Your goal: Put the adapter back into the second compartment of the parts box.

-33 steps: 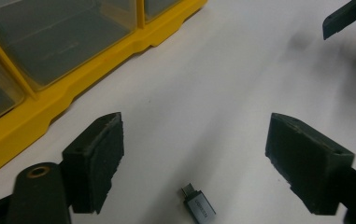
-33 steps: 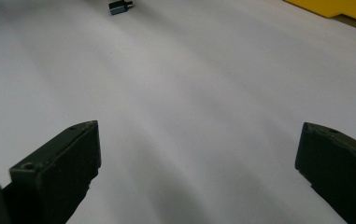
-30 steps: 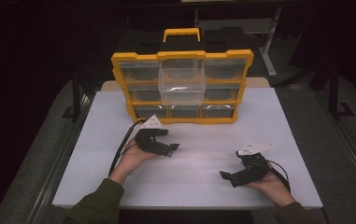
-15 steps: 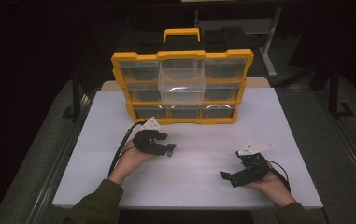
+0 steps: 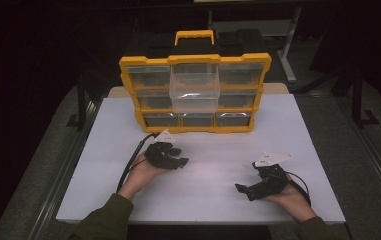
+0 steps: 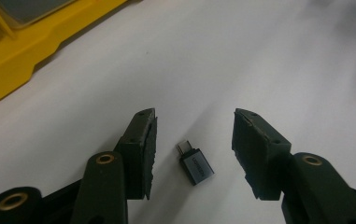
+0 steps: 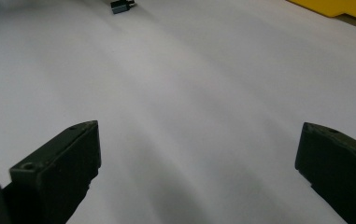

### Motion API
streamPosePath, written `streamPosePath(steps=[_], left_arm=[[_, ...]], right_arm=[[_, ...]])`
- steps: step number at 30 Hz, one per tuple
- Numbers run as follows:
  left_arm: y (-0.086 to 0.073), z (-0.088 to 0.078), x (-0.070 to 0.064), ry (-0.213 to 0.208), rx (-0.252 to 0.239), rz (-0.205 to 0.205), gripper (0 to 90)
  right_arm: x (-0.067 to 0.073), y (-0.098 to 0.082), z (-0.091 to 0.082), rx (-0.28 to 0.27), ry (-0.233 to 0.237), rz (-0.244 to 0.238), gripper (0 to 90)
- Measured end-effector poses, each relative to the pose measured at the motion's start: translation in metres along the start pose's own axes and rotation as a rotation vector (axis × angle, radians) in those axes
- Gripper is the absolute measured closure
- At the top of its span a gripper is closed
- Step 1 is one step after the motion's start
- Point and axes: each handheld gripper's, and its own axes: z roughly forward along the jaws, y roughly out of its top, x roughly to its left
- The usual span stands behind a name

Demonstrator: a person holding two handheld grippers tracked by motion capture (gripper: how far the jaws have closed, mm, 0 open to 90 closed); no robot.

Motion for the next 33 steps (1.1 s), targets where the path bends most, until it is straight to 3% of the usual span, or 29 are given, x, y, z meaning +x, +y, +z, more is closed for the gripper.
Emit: streamPosePath(steps=[33], left_arm=[[-0.006, 0.011, -0.003, 0.019, 0.095, -0.001, 66.1]], right_arm=[[0.001, 0.0, 0.0, -0.005, 0.001, -0.014, 0.0]])
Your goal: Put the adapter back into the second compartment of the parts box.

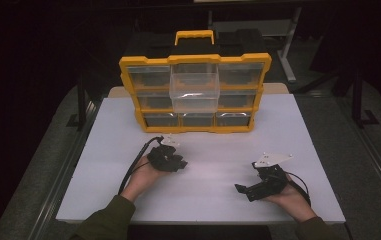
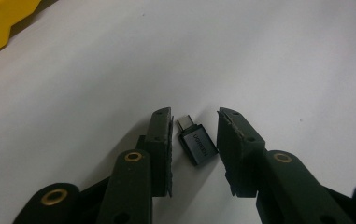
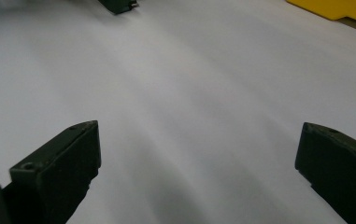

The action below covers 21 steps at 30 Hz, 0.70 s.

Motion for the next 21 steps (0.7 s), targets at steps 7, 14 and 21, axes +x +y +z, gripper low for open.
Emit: streamPosePath(steps=[7, 14, 21], left_arm=[[0.0003, 0.0003, -0.0004, 0.011, 0.004, 0.003, 68.6], [0.0005, 0.0004, -0.0002, 0.016, 0.007, 0.002, 71.3], [0.0006, 0.0006, 0.0004, 0.015, 0.01, 0.0, 72.9]], right_arm=[[-0.0019, 0.0006, 0.0008, 0.002, -0.001, -0.013, 0.0], [-0.0059, 0.0015, 0.0015, -0.008, 0.003, -0.014, 0.2], [-0.0048, 0.001, 0.0018, -0.006, 0.007, -0.015, 0.1]])
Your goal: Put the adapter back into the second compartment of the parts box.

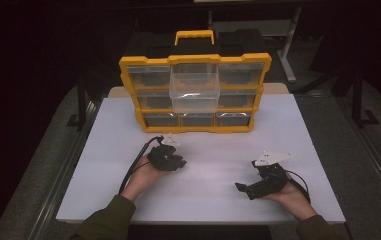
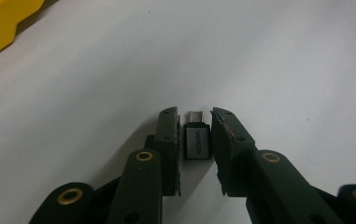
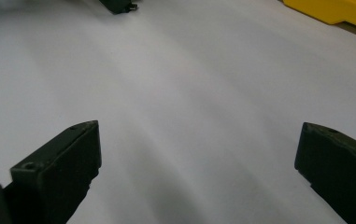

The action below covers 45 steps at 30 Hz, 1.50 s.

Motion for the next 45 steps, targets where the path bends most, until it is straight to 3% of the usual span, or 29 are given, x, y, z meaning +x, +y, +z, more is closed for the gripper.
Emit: streamPosePath(steps=[26, 32, 45], left_arm=[[0.0, 0.0, -0.001, 0.012, 0.001, 0.035, 76.7], [-0.001, -0.001, 0.002, -0.022, -0.012, 0.022, 76.8], [0.0, -0.017, 0.006, -0.046, -0.031, 0.03, 76.7]], right_arm=[[0.0, -0.001, -0.001, -0.001, -0.003, 0.011, 0.1], [0.0, -0.001, -0.001, -0.002, -0.003, 0.012, 0.1], [0.0, -0.001, -0.002, 0.0, -0.002, 0.016, 0.1]])
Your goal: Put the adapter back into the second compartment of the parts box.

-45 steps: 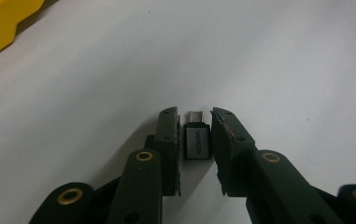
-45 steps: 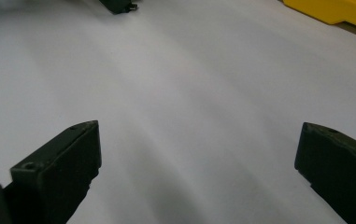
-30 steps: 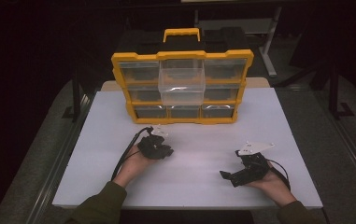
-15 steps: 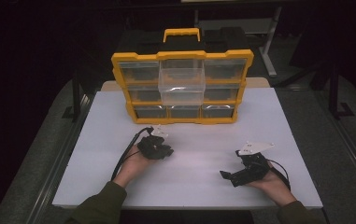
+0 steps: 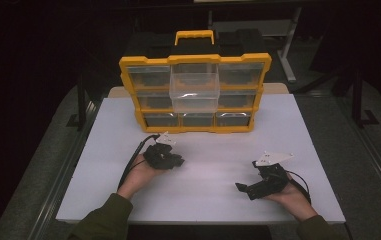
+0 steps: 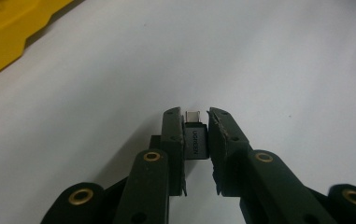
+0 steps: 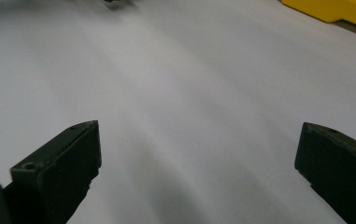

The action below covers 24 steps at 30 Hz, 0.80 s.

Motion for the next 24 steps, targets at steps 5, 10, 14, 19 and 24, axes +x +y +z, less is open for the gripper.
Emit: streamPosePath(steps=[5, 10, 14, 19, 24], left_arm=[[0.0, -0.008, 0.002, -0.007, -0.012, -0.008, 76.7], [-0.001, -0.014, 0.005, -0.016, -0.006, -0.007, 76.7], [-0.001, -0.021, 0.006, -0.02, -0.011, -0.01, 76.7], [-0.001, -0.029, 0.008, -0.024, -0.011, -0.019, 76.7], [-0.001, -0.035, 0.01, -0.026, -0.002, -0.029, 76.7]], right_arm=[[0.0, 0.0, 0.0, 0.001, 0.0, -0.001, 0.1], [0.0, 0.0, 0.0, 0.002, 0.0, 0.001, 0.1], [0.0, 0.0, 0.0, 0.002, -0.001, 0.0, 0.1], [0.001, 0.0, 0.0, 0.003, -0.001, -0.002, 0.1], [0.001, 0.0, 0.0, 0.005, -0.002, -0.004, 0.1]])
